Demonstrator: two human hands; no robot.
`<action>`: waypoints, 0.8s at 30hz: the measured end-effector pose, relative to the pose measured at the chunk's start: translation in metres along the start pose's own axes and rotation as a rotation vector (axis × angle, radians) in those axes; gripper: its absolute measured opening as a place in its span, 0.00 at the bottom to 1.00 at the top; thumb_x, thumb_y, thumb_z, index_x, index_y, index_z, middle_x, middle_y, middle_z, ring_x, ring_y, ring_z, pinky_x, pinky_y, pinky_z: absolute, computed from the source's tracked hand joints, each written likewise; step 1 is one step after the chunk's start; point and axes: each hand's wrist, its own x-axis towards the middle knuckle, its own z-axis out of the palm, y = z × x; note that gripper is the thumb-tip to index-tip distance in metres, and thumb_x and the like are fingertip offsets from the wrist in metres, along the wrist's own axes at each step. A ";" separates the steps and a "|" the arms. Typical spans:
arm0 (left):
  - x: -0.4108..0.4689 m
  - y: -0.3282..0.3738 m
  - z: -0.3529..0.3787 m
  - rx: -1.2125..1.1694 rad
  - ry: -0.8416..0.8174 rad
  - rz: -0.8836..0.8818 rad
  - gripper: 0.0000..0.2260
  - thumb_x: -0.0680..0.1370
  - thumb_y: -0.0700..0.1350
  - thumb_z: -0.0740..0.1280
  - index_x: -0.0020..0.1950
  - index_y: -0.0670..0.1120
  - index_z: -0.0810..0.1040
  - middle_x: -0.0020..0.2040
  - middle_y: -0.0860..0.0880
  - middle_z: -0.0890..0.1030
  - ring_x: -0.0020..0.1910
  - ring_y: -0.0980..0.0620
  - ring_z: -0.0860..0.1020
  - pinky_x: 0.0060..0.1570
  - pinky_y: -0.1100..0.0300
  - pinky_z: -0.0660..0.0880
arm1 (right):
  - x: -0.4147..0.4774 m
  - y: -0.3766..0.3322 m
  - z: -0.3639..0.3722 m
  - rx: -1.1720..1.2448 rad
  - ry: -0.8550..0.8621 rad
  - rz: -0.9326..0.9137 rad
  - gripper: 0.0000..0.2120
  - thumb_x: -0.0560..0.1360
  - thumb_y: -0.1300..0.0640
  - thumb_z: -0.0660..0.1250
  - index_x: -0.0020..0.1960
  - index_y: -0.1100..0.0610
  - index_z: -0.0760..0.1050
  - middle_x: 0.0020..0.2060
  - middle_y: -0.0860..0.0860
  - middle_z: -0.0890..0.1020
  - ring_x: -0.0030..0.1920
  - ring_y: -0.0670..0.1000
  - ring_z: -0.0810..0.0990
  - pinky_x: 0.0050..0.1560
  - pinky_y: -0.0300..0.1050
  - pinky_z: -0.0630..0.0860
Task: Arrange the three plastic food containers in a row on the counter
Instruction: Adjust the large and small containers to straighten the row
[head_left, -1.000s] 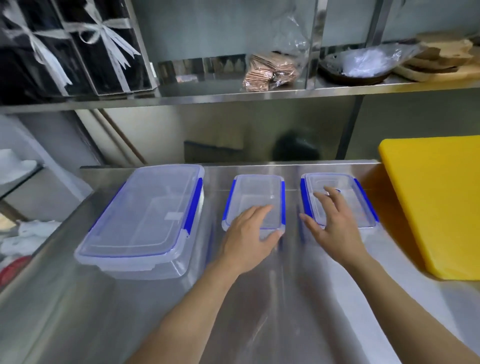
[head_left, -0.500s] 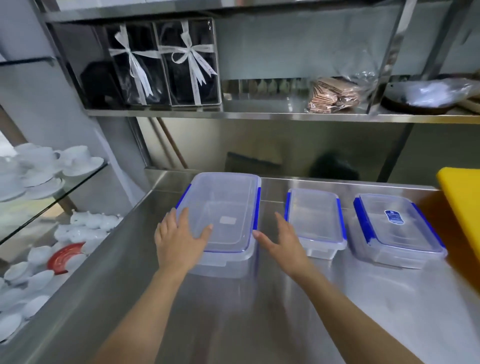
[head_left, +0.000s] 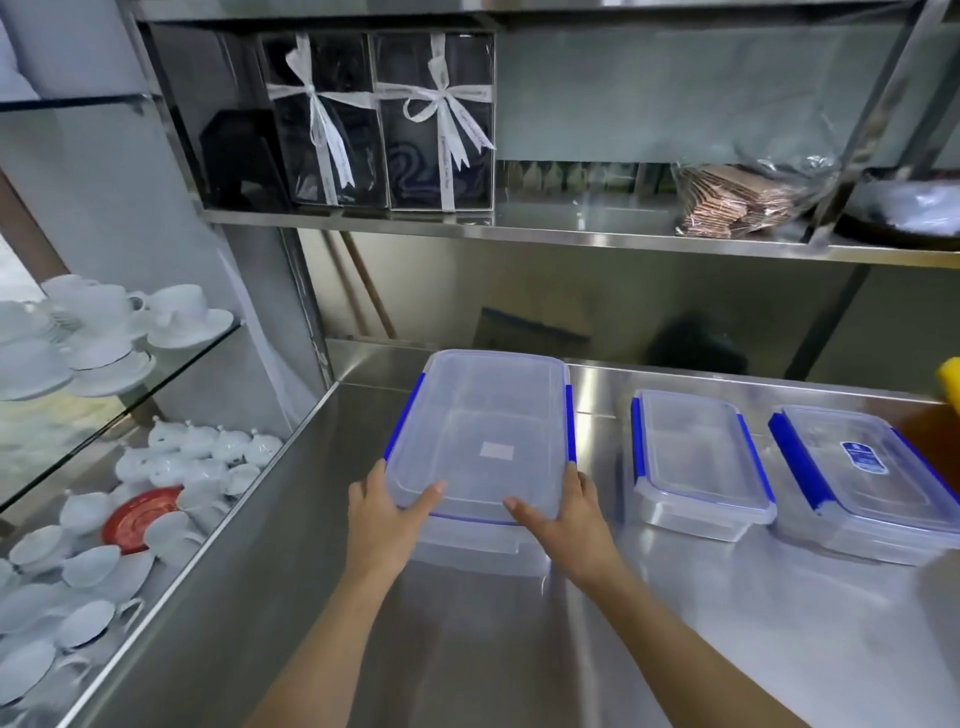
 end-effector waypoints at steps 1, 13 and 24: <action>0.000 -0.004 -0.003 -0.011 0.025 0.003 0.30 0.68 0.56 0.72 0.66 0.49 0.68 0.58 0.45 0.69 0.57 0.47 0.71 0.54 0.55 0.69 | 0.001 -0.002 0.004 0.006 -0.002 -0.013 0.41 0.68 0.41 0.68 0.72 0.56 0.53 0.71 0.56 0.60 0.67 0.55 0.68 0.66 0.51 0.69; 0.039 -0.041 -0.060 -0.017 0.086 -0.031 0.33 0.69 0.58 0.70 0.70 0.48 0.64 0.66 0.44 0.67 0.64 0.44 0.70 0.64 0.46 0.68 | 0.020 -0.042 0.068 -0.028 -0.050 -0.075 0.39 0.67 0.37 0.67 0.69 0.52 0.54 0.68 0.51 0.62 0.59 0.53 0.74 0.55 0.49 0.75; 0.052 -0.035 -0.078 0.258 0.034 0.000 0.29 0.74 0.58 0.65 0.71 0.47 0.63 0.69 0.40 0.67 0.67 0.39 0.67 0.67 0.43 0.64 | 0.031 -0.050 0.064 -0.211 -0.171 -0.013 0.40 0.66 0.33 0.64 0.69 0.52 0.56 0.67 0.52 0.66 0.60 0.55 0.73 0.56 0.52 0.75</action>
